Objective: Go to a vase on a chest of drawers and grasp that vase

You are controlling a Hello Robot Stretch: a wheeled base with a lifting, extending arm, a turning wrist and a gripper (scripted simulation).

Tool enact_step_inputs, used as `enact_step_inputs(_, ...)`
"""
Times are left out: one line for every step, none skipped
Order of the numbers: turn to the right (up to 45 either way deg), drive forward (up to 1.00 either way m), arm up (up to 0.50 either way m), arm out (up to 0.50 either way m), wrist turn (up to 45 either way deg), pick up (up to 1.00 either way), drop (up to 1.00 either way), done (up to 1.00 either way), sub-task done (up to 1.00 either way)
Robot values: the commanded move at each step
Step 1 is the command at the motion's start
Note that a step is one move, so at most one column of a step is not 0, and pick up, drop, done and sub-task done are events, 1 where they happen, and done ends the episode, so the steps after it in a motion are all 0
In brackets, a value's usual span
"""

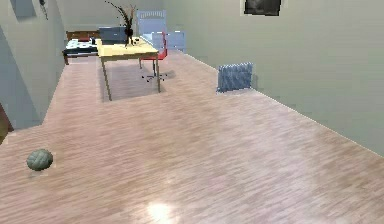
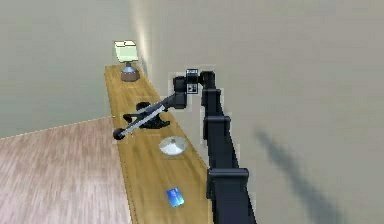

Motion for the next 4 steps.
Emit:
enact_step_inputs(0.0, 0.0, 0.0, 0.0, 45.0, 0.0, 0.0, 0.0, 0.0)
enact_step_inputs(0.0, 0.0, 0.0, 0.0, 24.0, 0.0, 0.0, 0.0, 0.0)
enact_step_inputs(0.0, 0.0, -0.3, 0.0, 0.0, 0.0, 0.0, 0.0, 0.0)
enact_step_inputs(0.0, 0.0, 0.0, 0.0, 0.0, 1.0, 0.0, 0.0, 0.0)
